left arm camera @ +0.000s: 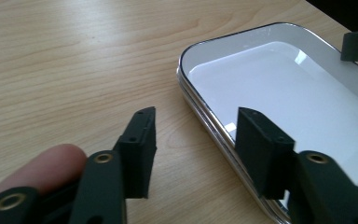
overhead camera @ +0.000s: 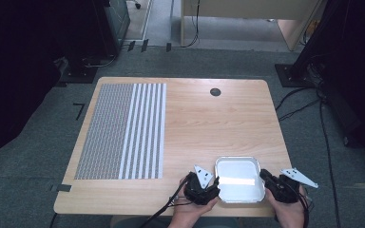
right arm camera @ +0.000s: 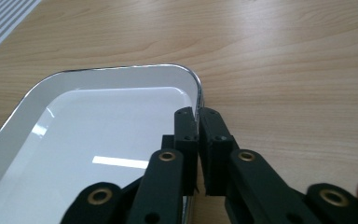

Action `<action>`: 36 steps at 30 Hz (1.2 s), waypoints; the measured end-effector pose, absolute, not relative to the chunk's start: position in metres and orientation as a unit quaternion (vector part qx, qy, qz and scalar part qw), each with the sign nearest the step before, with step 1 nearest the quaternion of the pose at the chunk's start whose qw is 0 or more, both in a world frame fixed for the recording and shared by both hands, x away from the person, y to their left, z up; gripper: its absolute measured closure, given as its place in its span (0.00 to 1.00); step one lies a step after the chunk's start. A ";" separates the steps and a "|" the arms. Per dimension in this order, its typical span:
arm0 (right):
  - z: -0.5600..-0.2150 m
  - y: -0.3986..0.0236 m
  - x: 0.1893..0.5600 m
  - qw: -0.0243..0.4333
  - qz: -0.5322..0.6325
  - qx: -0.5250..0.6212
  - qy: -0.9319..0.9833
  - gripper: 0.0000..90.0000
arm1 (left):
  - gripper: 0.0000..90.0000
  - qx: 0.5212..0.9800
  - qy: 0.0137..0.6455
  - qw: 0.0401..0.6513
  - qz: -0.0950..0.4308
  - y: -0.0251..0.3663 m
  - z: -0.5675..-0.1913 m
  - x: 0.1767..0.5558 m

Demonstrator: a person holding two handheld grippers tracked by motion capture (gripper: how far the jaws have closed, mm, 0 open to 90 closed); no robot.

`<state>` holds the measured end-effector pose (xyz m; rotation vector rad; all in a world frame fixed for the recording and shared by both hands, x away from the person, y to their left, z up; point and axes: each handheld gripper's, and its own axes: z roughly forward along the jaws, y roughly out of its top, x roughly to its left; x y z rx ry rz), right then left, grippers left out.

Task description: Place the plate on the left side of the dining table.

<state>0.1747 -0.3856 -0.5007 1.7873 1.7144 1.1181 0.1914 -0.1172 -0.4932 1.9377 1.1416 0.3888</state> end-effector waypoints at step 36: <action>-0.502 -0.397 0.172 0.157 0.446 0.673 0.568 1.00 | 0.80 0.780 0.454 0.411 0.125 -0.136 -0.508 0.190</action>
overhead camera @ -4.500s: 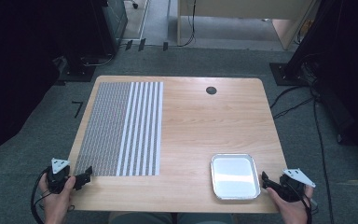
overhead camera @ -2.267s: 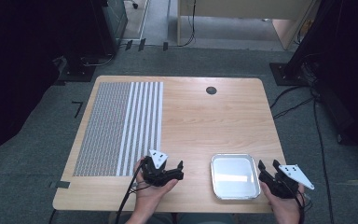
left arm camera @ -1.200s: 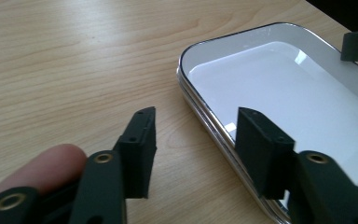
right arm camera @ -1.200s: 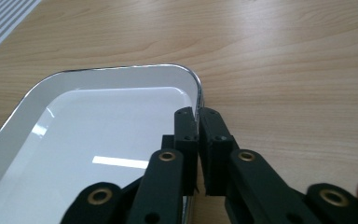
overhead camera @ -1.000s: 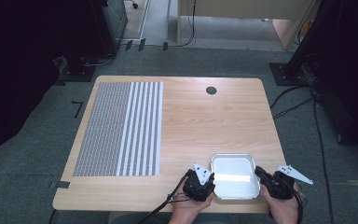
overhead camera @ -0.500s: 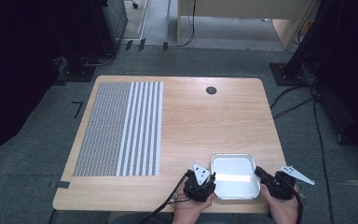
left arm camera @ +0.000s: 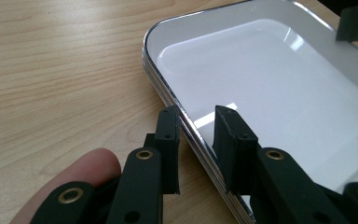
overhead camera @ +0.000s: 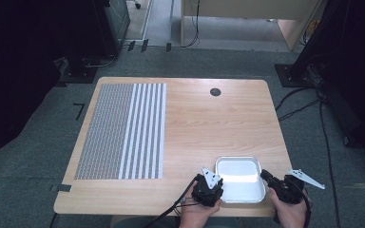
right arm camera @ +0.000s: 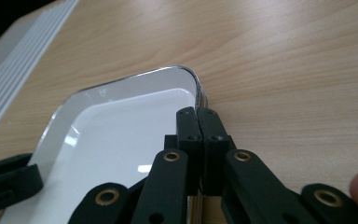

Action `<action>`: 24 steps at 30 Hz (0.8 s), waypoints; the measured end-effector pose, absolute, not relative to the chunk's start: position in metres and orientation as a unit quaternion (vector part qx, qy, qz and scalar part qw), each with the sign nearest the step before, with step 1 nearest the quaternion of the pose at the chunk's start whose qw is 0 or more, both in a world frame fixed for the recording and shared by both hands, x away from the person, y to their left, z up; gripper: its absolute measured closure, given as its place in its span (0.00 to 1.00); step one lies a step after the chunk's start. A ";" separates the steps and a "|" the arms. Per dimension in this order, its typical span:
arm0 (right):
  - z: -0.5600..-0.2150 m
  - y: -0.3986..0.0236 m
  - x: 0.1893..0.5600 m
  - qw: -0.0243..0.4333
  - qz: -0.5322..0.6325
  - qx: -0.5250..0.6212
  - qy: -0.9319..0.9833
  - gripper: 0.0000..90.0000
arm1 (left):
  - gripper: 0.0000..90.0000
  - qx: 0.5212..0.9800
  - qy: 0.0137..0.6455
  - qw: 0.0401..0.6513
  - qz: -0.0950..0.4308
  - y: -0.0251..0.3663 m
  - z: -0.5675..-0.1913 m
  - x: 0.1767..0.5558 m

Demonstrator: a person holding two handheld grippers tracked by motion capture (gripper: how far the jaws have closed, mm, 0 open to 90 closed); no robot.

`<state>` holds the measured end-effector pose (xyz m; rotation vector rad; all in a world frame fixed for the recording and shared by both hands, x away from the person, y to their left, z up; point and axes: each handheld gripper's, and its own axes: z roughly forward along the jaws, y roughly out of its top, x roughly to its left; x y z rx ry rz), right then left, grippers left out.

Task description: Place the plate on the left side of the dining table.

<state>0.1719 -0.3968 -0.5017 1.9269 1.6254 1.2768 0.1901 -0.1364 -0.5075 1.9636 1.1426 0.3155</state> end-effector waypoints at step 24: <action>-0.490 -0.383 0.169 0.207 0.409 0.695 0.553 1.00 | 0.63 0.775 0.449 0.422 0.138 -0.134 -0.502 0.189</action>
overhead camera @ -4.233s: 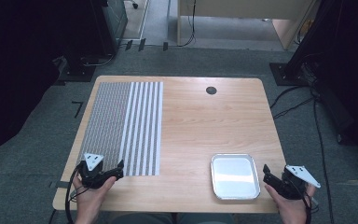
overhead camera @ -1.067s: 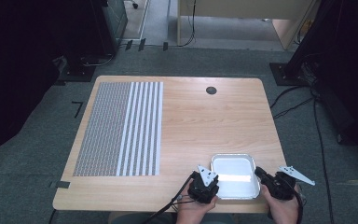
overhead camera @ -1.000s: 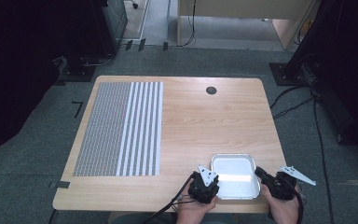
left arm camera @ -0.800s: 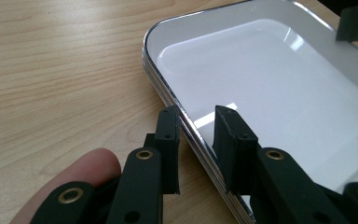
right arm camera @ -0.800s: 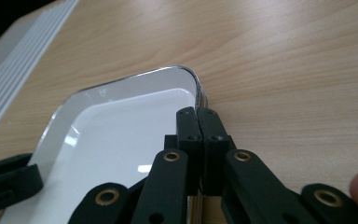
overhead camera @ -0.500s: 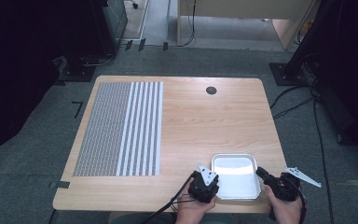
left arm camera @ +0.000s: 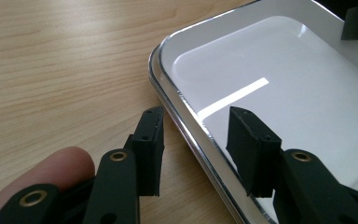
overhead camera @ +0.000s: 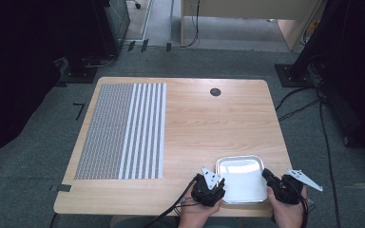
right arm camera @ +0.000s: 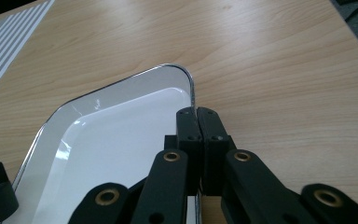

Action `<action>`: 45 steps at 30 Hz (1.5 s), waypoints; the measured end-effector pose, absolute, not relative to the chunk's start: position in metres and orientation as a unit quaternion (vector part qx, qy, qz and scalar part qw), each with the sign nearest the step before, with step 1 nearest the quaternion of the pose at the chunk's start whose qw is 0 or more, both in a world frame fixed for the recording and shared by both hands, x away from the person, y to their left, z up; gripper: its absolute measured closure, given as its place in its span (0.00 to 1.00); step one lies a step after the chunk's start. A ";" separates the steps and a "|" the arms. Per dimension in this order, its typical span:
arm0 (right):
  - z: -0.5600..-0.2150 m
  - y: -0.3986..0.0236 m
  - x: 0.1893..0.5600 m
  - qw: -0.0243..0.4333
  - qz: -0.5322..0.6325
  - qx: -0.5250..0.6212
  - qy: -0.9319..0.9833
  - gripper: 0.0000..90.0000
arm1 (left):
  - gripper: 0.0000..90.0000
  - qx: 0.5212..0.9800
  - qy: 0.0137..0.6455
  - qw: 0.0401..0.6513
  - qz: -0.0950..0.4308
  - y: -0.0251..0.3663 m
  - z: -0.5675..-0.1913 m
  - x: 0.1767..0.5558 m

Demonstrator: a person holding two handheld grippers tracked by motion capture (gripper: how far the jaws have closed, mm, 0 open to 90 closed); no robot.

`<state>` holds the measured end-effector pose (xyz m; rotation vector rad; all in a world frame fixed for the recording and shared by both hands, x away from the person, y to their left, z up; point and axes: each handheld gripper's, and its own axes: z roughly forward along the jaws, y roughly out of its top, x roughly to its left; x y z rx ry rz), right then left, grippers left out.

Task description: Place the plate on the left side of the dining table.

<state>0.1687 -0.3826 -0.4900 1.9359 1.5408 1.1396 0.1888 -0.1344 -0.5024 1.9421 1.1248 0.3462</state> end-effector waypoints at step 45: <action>-0.488 -0.379 0.170 0.164 0.417 0.735 0.510 1.00 | 0.86 0.761 0.447 0.437 0.171 -0.139 -0.484 0.187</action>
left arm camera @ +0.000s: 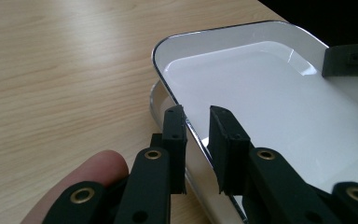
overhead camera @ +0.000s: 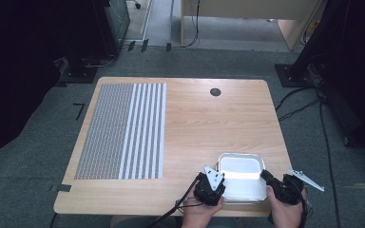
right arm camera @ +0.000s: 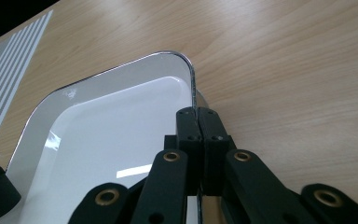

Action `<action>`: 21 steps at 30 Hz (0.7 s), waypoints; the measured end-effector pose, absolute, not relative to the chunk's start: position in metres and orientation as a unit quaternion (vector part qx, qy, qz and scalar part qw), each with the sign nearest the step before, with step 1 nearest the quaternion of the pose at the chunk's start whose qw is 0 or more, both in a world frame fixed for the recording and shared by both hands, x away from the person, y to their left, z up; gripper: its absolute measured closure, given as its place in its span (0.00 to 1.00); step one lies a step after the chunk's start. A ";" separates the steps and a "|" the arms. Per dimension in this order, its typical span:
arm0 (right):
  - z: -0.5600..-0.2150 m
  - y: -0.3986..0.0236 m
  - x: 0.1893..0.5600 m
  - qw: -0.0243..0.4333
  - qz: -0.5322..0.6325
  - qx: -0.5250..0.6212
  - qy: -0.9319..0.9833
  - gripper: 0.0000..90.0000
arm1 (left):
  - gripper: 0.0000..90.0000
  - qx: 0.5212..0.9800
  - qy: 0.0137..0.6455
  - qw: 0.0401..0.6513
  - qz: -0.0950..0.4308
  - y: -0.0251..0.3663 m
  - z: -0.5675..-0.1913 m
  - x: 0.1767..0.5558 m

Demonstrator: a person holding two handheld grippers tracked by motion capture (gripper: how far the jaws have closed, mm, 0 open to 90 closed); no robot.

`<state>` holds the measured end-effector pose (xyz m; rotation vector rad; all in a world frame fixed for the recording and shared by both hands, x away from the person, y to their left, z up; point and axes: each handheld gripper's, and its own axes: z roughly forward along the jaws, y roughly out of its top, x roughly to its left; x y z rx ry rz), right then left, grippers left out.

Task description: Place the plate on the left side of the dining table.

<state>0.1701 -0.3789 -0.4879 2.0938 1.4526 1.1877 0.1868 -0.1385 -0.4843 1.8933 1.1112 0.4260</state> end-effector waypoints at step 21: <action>-0.466 -0.305 0.212 0.147 0.433 0.717 0.526 1.00 | 0.88 0.736 0.479 0.443 0.182 -0.059 -0.457 0.217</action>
